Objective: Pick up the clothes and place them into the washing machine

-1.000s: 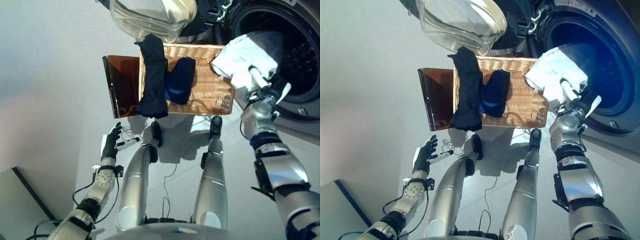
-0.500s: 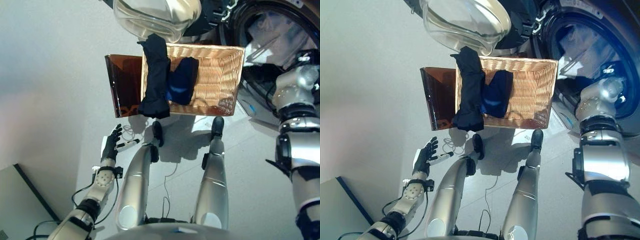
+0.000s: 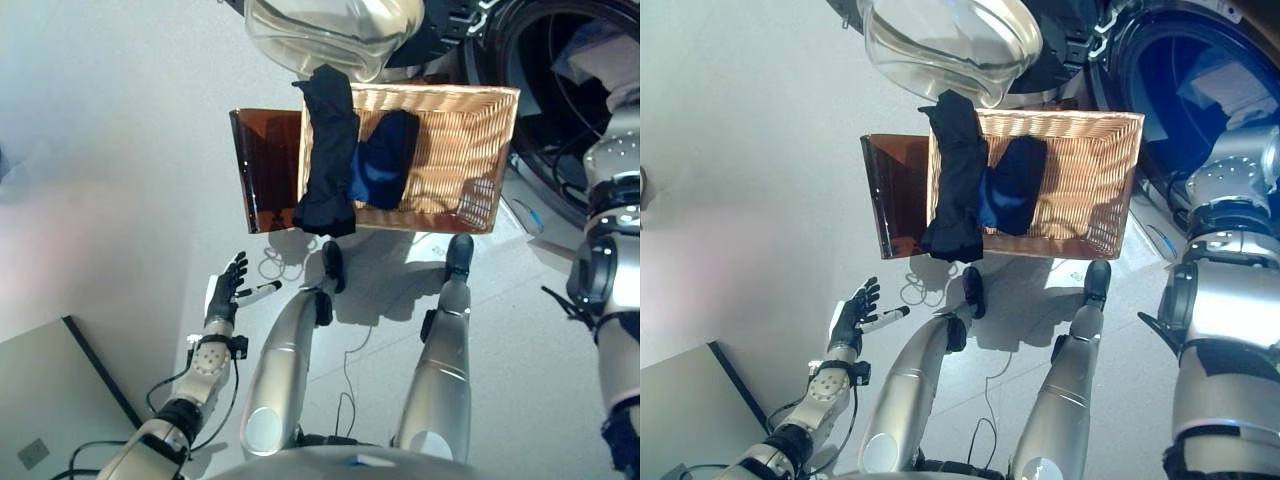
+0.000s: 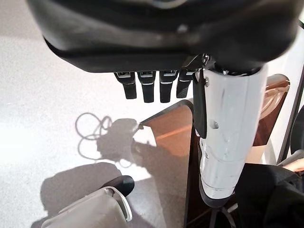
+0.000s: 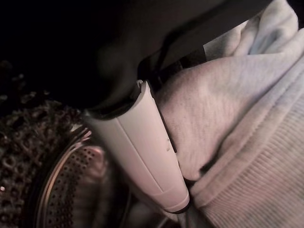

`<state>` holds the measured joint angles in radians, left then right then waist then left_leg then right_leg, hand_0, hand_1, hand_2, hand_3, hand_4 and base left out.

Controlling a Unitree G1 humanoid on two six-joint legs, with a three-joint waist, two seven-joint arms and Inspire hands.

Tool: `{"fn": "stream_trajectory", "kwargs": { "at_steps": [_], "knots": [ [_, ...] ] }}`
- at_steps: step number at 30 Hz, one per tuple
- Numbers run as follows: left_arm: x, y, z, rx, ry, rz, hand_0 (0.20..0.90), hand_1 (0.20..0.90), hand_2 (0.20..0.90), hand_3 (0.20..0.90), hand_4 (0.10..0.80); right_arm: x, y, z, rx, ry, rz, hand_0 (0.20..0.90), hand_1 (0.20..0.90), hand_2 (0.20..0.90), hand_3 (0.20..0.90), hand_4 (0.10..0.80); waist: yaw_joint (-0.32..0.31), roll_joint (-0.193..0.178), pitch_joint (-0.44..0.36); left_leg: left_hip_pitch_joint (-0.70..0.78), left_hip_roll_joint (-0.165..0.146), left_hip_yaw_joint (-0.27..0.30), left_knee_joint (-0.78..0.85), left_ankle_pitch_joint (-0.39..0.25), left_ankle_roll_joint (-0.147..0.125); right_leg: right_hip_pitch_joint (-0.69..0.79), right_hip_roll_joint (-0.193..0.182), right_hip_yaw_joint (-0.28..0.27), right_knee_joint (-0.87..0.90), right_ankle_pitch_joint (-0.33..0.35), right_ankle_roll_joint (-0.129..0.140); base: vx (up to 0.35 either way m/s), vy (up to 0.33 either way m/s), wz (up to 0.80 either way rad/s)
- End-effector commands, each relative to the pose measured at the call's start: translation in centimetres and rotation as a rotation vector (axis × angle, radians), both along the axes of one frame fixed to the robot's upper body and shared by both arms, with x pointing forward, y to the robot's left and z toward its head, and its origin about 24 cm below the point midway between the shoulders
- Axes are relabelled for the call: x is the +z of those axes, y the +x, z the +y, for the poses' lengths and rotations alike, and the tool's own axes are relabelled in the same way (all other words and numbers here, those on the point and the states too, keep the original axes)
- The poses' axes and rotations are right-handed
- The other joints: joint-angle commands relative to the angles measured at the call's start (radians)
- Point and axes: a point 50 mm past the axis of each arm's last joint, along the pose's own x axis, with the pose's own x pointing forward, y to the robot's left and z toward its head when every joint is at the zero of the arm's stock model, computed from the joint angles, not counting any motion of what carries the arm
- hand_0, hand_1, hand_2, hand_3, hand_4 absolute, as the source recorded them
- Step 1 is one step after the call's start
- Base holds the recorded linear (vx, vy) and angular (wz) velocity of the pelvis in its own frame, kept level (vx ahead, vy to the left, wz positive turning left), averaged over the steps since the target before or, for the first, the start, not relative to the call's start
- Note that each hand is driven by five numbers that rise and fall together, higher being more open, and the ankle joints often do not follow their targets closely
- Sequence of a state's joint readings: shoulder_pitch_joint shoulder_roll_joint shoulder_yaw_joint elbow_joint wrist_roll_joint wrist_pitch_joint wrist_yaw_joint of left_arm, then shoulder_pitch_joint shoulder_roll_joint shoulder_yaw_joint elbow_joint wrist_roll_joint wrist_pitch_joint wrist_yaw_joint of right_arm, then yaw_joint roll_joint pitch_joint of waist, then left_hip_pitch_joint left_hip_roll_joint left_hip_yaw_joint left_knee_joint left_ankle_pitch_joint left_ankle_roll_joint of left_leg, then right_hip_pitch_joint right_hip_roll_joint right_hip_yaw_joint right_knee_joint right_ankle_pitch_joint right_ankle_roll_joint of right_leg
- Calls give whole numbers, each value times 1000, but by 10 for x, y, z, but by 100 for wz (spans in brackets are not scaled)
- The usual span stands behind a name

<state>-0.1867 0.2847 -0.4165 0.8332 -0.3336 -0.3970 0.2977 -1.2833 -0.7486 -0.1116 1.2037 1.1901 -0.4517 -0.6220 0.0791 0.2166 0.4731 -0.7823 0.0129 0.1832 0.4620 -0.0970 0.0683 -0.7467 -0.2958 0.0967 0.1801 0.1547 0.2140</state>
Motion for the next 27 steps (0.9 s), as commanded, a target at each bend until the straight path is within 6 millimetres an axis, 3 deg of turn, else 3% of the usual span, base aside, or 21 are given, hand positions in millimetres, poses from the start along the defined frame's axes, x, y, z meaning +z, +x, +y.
{"fn": "stream_trajectory", "kwargs": {
  "at_steps": [1, 7, 11, 12, 13, 27],
  "knots": [
    [-11, -20, 13, 54, 15, 39, 900, 900, 900, 900, 800, 76, -54, -20, -254, -122, -363, 200, 200, 200, 200, 300, 3, 52, -124, 48, 40, -18, -144, 69, -128, 4, 36, 51, 155, -177, -74, -1, 33, 4],
    [-10, -21, 11, 56, 9, 22, 900, 900, 900, 900, 800, 76, -69, -26, -347, -46, -425, 200, 200, 200, 200, 300, 12, 78, -133, 46, 26, -22, -162, 84, -131, -11, 29, 58, 164, -183, -72, -7, 9, 4],
    [-9, -22, 11, 50, 8, 15, 900, 900, 900, 900, 800, 85, -77, -32, -366, -119, -372, 200, 200, 200, 200, 300, 17, 86, -140, 35, 22, -20, -174, 104, -133, -33, 27, 64, 172, -173, -73, -13, 4, 3],
    [-9, -22, 11, 50, 6, 15, 900, 900, 900, 900, 800, 86, -77, -32, -366, -120, -371, 318, 318, 318, 318, 384, 17, 87, -140, 35, 22, -19, -174, 104, -132, -34, 27, 65, 172, -173, -73, 0, 0, 0],
    [-10, -23, 12, 45, 14, 22, 900, 900, 900, 900, 800, 83, -74, -36, -362, -146, -289, 900, 900, 900, 900, 800, 19, 82, -140, 39, 22, -17, -173, 95, -134, -31, 27, 64, 175, -181, -74, 0, 0, 0],
    [-11, -23, 18, 69, 11, 33, 900, 900, 900, 900, 800, 74, -54, -28, -283, -241, -159, 900, 900, 900, 900, 800, 13, 61, -139, 33, 32, -11, -162, 92, -124, -30, 34, 60, 166, -156, -77, -17, 2, -1]
  ]
}}
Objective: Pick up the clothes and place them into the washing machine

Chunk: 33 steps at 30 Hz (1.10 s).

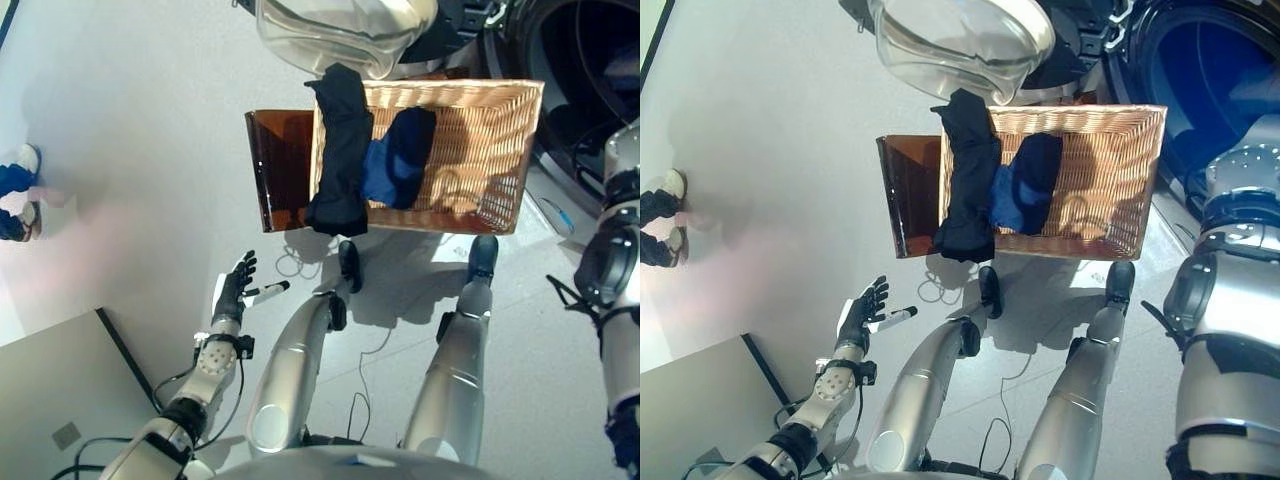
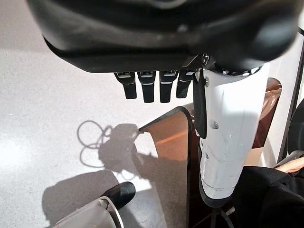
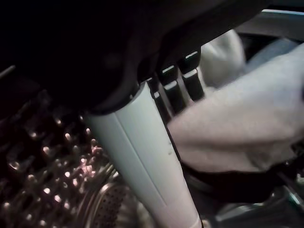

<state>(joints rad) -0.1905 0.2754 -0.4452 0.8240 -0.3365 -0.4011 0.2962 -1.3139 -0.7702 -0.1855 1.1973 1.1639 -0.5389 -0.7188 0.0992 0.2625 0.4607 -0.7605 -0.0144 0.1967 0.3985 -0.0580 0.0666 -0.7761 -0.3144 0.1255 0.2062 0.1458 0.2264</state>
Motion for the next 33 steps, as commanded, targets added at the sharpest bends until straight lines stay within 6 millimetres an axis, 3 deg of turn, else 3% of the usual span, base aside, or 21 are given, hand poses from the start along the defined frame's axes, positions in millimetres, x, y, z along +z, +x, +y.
{"fn": "stream_trajectory", "kwargs": {
  "at_steps": [1, 8, 14, 16, 20, 23, 24, 27, 33],
  "knots": [
    [-12, -23, 28, 104, 22, 40, 900, 900, 900, 900, 800, 61, -37, -16, -171, -348, -40, 900, 900, 900, 900, 800, -9, 14, -127, 11, 59, -25, -99, 52, -122, 1, 53, 30, 138, -146, -89, 0, 0, 0],
    [-10, -23, 32, 106, 32, 30, 900, 900, 900, 900, 800, 46, -25, -9, -128, -357, 12, 900, 900, 900, 900, 800, -5, 0, -128, 19, 62, -23, -91, 43, -122, 15, 55, 24, 136, -151, -90, 0, 0, 0],
    [-10, -22, 32, 119, 32, 32, 900, 900, 900, 900, 800, 24, -7, 9, -64, -384, 43, 900, 900, 900, 900, 800, -6, -11, -125, 26, 66, -22, -85, 40, -119, 29, 57, 23, 130, -150, -91, 6, 0, -3],
    [-10, -20, 33, 137, 29, 28, 900, 900, 900, 900, 800, 3, 10, 39, 11, -472, 89, 900, 900, 900, 900, 800, -13, -22, -119, 32, 70, -20, -85, 42, -117, 42, 63, 20, 122, -146, -94, 6, -3, -6],
    [-9, -19, 34, 153, 27, 23, 900, 900, 900, 900, 800, -17, 19, 63, 56, -612, 205, 900, 900, 900, 900, 800, -20, -35, -116, 37, 72, -18, -88, 46, -116, 56, 66, 16, 109, -140, -95, -1, -8, -7],
    [-8, -18, 36, 174, 42, 14, 900, 900, 900, 900, 800, -50, 27, 95, 105, -809, 376, 900, 900, 900, 900, 800, -28, -57, -111, 49, 76, -23, -96, 54, -116, 78, 73, 6, 93, -131, -96, -4, -18, -4],
    [-8, -18, 36, 174, 42, 15, 900, 900, 900, 900, 800, -50, 27, 95, 104, -809, 377, 900, 900, 900, 900, 800, -29, -57, -111, 50, 76, -23, -96, 54, -116, 79, 73, 5, 92, -131, -96, -3, -20, -8],
    [-6, -16, 36, 178, 78, 0, 900, 900, 900, 900, 800, -80, 30, 120, 146, -920, 502, 900, 900, 900, 900, 800, -33, -81, -104, 61, 80, -31, -106, 60, -116, 99, 78, -9, 75, -122, -95, -3, -16, -2],
    [-4, -13, 40, 192, 125, -13, 900, 900, 900, 900, 800, -102, 35, 157, 234, -1030, 559, 900, 900, 900, 900, 800, -35, -110, -91, 74, 84, -42, -118, 72, -120, 126, 81, -24, 57, -115, -96, -3, -15, 7]
  ]
}}
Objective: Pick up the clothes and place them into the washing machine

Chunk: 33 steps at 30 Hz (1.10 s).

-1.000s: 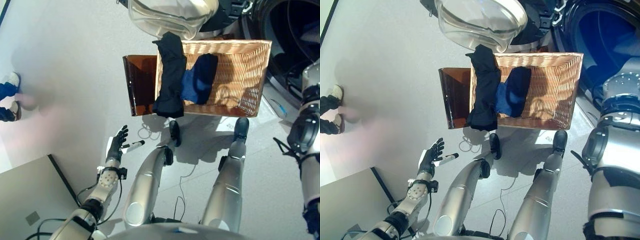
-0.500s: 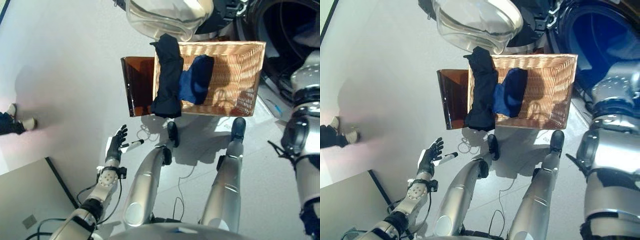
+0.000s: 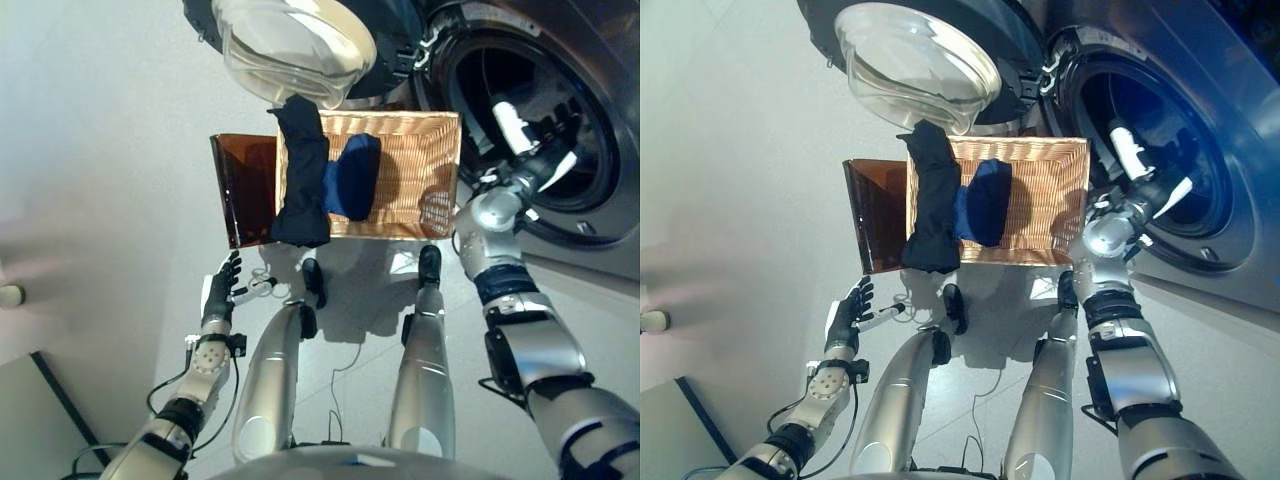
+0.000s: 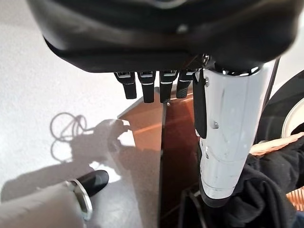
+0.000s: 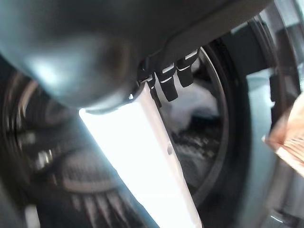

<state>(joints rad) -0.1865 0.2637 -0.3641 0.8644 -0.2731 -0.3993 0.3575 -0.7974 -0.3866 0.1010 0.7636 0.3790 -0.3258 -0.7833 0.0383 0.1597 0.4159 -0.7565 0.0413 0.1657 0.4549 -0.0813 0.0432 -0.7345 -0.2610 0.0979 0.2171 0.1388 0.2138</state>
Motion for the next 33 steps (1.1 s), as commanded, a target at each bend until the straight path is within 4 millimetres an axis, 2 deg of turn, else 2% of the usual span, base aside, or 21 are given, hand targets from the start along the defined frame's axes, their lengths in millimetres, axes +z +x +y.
{"fn": "stream_trajectory", "kwargs": {
  "at_steps": [1, 6, 14, 33],
  "knots": [
    [-1, -11, 25, 88, 71, -16, 900, 900, 900, 900, 800, 31, -5, 9, 30, -148, -147, 900, 900, 900, 900, 800, 26, -7, -46, 71, 28, -11, -175, 95, -96, 85, 28, 3, 46, -108, -84, 0, -7, 9],
    [1, -11, 25, 90, 81, -30, 900, 900, 900, 900, 800, 31, -3, 30, 91, -179, -150, 900, 900, 900, 900, 800, 34, -22, -36, 75, 26, -18, -177, 102, -98, 101, 25, -9, 37, -106, -83, 4, 2, 6],
    [3, -10, 27, 95, 94, -37, 900, 900, 900, 900, 800, 44, 2, 51, 168, -197, -187, 900, 900, 900, 900, 800, 45, -40, -36, 80, 24, -28, -182, 108, -98, 113, 23, -19, 34, -107, -86, 5, 2, 3],
    [3, -11, 30, 111, 79, -35, 900, 900, 900, 900, 800, 32, 7, 61, 262, -157, -136, 900, 900, 900, 900, 800, 53, -41, -38, 82, 25, -27, -206, 117, -98, 105, 23, -21, 32, -109, -90, 0, 0, 0]
  ]
}}
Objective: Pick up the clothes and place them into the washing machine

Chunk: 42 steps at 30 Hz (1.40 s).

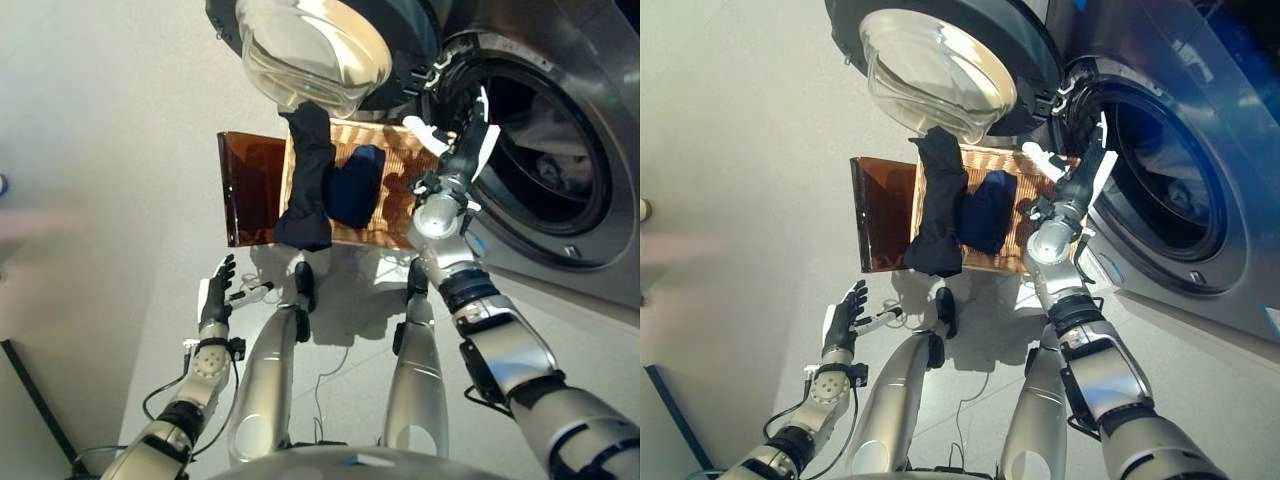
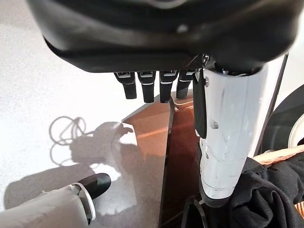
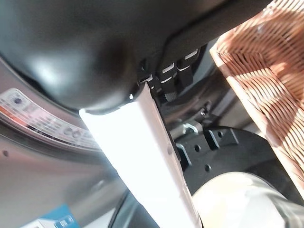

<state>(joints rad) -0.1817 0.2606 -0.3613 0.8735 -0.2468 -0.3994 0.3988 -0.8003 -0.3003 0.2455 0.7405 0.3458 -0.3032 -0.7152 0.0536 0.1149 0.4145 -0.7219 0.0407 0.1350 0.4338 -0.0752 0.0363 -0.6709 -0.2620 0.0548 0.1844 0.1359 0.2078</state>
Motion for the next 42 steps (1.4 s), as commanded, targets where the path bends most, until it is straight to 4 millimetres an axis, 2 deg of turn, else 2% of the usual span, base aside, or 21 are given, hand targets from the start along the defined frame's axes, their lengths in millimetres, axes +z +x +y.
{"fn": "stream_trajectory", "kwargs": {
  "at_steps": [1, 14, 19, 29, 42],
  "knots": [
    [5, -9, 29, 83, 47, -41, 900, 900, 900, 900, 800, 44, 0, 3, 49, -36, -190, 900, 900, 900, 900, 800, 39, 4, -36, 49, 26, 3, -187, 113, -92, 41, 25, 22, 65, -106, -84, 0, 0, 0],
    [11, -5, 30, 64, 52, -64, 900, 900, 900, 900, 800, 41, 10, 8, 79, 5, -134, 900, 900, 900, 900, 800, 59, 21, -19, 70, 8, -10, -248, 145, -99, 60, 17, 4, 44, -101, -79, 7, -2, 4],
    [15, -1, 40, 143, 47, -90, 900, 900, 900, 900, 800, 29, 10, 10, 81, 37, -96, 900, 900, 900, 900, 800, 70, 33, -11, 76, -3, -21, -269, 160, -101, 61, 14, -4, 54, -108, -79, 23, -4, 5],
    [16, 0, 58, 268, 68, -92, 900, 900, 900, 900, 800, 19, 11, 15, 93, 61, -61, 900, 900, 900, 900, 800, 88, 48, -4, 68, -9, -30, -279, 168, -101, 58, 6, -17, 55, -110, -78, 13, 4, 5],
    [24, 5, 52, 241, 54, -143, 900, 900, 900, 900, 800, 8, 16, 17, 109, 126, 2, 900, 900, 900, 900, 800, 108, 71, 35, 52, -18, -36, -301, 184, -102, 37, -4, -23, 53, -103, -74, -6, 14, 3]
  ]
}}
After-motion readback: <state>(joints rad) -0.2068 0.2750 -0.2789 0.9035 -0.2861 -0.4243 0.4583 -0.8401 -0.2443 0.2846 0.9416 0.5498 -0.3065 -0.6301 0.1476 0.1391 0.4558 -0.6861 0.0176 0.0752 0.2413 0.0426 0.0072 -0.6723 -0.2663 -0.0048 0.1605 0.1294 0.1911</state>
